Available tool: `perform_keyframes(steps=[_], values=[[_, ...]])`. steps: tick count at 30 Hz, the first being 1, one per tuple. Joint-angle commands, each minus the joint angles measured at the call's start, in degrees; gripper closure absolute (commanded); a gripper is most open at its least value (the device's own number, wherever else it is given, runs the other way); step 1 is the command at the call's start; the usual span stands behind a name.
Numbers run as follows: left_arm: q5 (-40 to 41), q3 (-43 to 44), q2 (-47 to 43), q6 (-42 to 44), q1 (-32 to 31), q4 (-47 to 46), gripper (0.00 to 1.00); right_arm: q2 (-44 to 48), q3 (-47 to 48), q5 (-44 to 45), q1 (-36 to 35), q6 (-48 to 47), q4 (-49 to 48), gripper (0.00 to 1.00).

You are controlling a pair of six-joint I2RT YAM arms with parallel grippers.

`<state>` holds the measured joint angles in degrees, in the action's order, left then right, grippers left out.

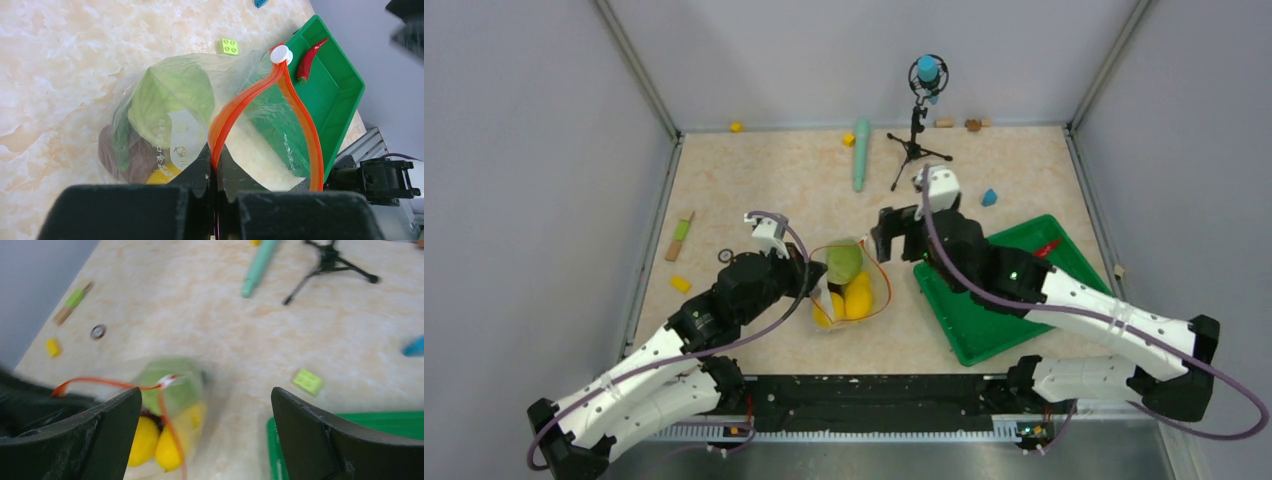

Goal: Place the food in the zip-top bag and seal the zipper
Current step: Place the fake vegetable in the zipper food storage bag, then pick up the fake vegetable from the bin.

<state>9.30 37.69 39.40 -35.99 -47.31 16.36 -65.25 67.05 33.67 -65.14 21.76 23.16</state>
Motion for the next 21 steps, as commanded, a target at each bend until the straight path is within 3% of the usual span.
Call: perform_keyframes(steps=[1,8,13,16,21], values=[[0.91,0.12,-0.12,-0.03,-0.15,-2.47,1.0,5.77,-3.67,3.23,12.67,6.6,2.96,0.01],[0.76,0.16,0.14,0.1,-0.15,-2.42,1.0,9.93,-11.3,2.31,34.78,12.53,8.82,0.01],[0.32,0.01,0.07,0.03,-0.17,-2.8,1.0,9.54,-17.61,-5.26,49.32,14.22,9.23,0.01],[0.15,0.21,0.14,0.11,-0.15,-2.55,1.0,7.06,-20.53,-9.12,53.67,14.32,7.83,0.02],[0.06,0.28,0.2,0.08,-0.15,-2.57,1.0,2.52,-24.15,-10.0,54.22,15.8,6.59,0.07]])
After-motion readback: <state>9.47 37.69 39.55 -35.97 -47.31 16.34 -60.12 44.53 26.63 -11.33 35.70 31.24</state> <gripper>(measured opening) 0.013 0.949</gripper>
